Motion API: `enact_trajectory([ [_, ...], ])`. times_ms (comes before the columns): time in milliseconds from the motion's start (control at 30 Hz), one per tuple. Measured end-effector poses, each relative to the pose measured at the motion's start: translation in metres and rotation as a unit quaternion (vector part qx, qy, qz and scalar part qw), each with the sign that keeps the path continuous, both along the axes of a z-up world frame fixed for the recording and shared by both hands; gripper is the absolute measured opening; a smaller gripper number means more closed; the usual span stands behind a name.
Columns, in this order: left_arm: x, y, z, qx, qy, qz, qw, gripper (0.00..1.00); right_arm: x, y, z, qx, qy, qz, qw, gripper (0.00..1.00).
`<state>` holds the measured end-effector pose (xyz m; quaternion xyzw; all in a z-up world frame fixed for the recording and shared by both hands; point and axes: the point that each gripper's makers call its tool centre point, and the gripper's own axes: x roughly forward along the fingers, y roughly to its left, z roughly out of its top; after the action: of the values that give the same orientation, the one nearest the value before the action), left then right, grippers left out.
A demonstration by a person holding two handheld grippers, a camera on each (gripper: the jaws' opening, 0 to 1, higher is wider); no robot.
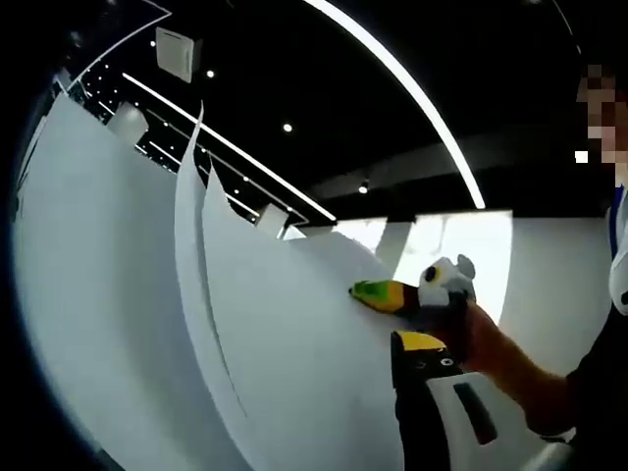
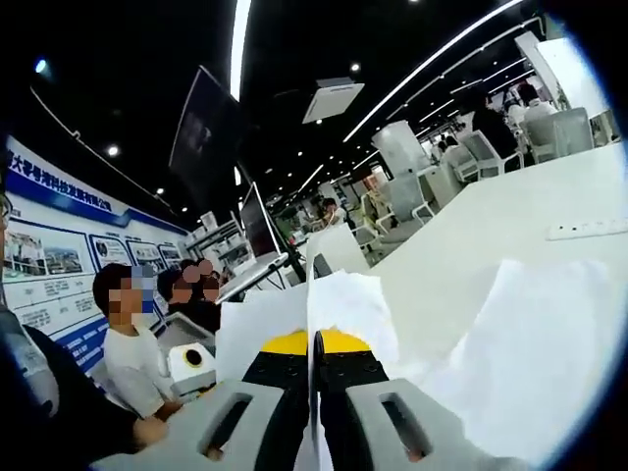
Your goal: Organize the stack of printing papers by aligning and flattening the scattered papers on the table
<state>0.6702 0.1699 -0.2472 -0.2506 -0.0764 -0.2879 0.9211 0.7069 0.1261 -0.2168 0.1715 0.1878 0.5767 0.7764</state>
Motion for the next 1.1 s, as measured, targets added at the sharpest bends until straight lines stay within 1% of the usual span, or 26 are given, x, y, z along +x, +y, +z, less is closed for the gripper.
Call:
enact_trajectory([
  [233,0.0002,-0.0007,-0.0002,0.004,0.0,0.001,1.0,0.46,-0.0008,0.0027,0.0028,0.004,-0.001,0.002,1.0,0.0],
  [433,-0.0001,0.0016,0.0013,-0.004,-0.001,0.003,1.0,0.44,-0.0018,0.0063,0.0005,0.006,0.004,0.006,1.0,0.0],
  [1100,0.0024,0.0013,-0.0039,0.018,0.002,0.012,0.9998,0.37,-0.0025,0.0098,-0.0049,0.008,0.012,0.011,0.9998,0.0],
])
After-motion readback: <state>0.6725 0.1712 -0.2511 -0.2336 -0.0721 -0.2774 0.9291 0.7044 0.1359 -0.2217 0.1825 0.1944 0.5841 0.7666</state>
